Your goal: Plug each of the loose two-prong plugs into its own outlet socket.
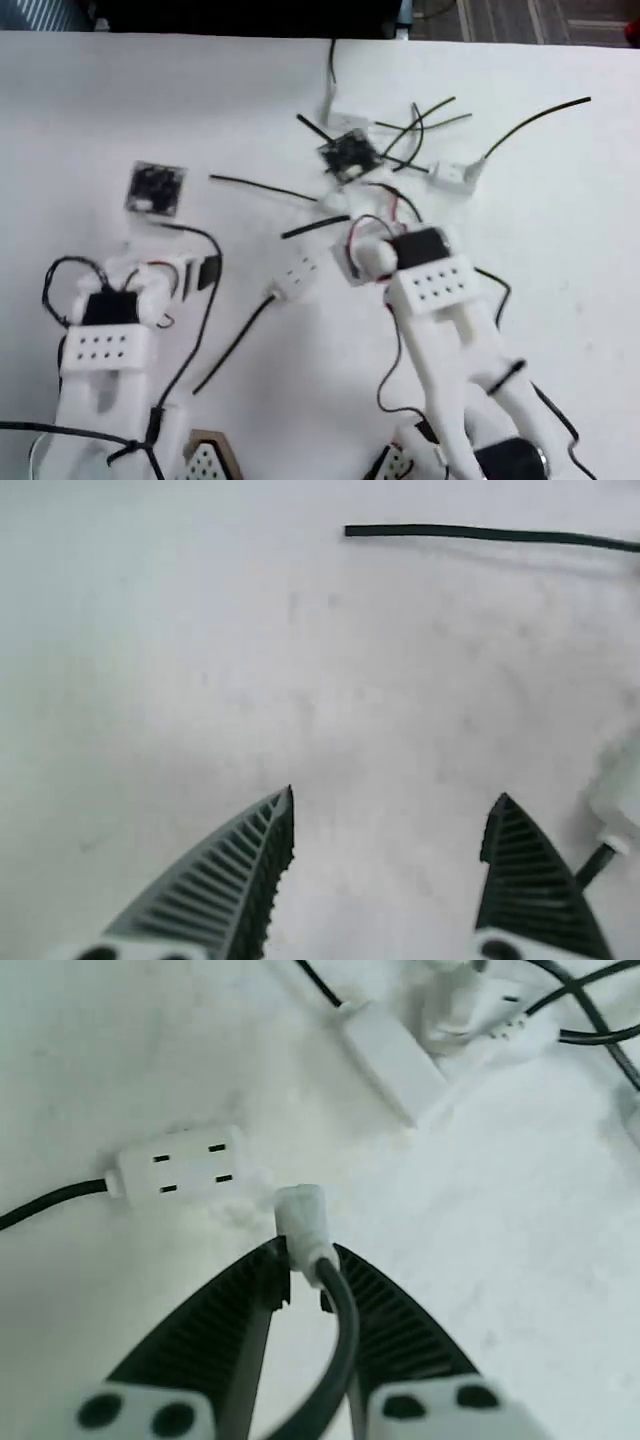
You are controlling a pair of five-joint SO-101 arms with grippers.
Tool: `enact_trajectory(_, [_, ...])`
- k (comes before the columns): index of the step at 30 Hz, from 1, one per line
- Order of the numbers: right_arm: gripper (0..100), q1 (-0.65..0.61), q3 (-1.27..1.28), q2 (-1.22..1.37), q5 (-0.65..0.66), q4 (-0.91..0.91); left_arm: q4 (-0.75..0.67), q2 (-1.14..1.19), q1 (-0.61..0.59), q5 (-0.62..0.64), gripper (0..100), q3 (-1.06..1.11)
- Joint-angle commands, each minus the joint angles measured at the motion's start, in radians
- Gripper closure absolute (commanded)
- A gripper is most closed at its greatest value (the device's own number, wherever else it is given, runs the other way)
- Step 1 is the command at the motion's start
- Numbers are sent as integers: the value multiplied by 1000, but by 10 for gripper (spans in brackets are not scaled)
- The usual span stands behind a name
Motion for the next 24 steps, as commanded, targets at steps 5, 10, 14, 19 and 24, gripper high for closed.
enact_trajectory(5, [981, -150, -61, 91, 103, 1, -180, -36, -97, 21, 706, 77])
enact_trajectory(10, [981, -163, -61, 186, 121, -102, -178, -36, -97, 20, 707, 80])
enact_trajectory(14, [981, -163, -61, 231, 137, -154, -178, -35, -97, 20, 707, 81])
enact_trajectory(19, [981, -162, -61, 234, 137, -176, -176, -35, -97, 20, 707, 81])
enact_trajectory(24, [981, -130, -61, 240, 137, -211, -176, -41, -97, 15, 707, 95])
